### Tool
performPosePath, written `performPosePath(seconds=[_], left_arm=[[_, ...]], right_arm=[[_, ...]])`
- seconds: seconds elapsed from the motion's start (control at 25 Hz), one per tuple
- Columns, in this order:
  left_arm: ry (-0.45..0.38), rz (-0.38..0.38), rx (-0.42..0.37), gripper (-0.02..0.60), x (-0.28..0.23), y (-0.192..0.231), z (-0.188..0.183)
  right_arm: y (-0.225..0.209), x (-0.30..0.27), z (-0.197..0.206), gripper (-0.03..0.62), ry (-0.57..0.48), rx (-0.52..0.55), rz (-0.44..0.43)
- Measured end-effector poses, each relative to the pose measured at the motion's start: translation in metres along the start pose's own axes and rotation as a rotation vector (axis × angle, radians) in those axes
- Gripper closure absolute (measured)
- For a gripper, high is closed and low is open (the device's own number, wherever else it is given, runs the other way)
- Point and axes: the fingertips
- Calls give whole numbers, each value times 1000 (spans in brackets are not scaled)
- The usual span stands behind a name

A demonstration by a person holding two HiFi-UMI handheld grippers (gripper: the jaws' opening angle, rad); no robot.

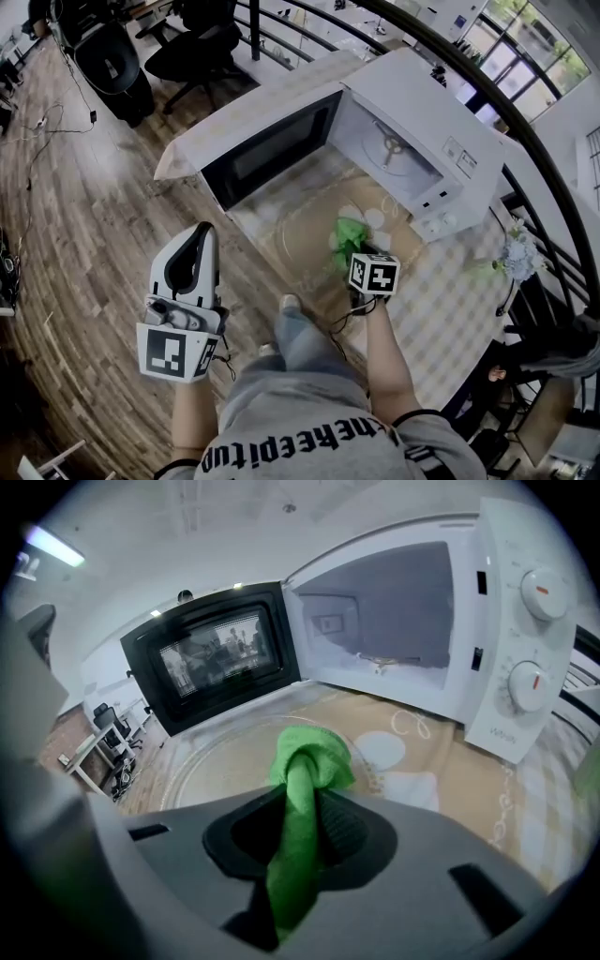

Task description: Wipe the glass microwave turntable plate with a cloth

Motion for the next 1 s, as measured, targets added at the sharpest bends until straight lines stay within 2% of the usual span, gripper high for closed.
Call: performPosePath(seconds=[0.64,0.76,1.0], left_arm=[[4,-5,-6,569,13,-10,-3],[5,11,-6,569,14,-18,-2],[8,23,-2,569,20,-27,1]], right_arm=[[-35,13,13,508,11,-45,63],[-13,17,3,508,-8,-25,23],[97,22,-6,508,-49,75,-195]])
Point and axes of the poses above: the fingertips, and each gripper's own axes: x backward along the fingers, y to its left, z out of its underside, and after that the axes turned 13 degrees about x, right-handed
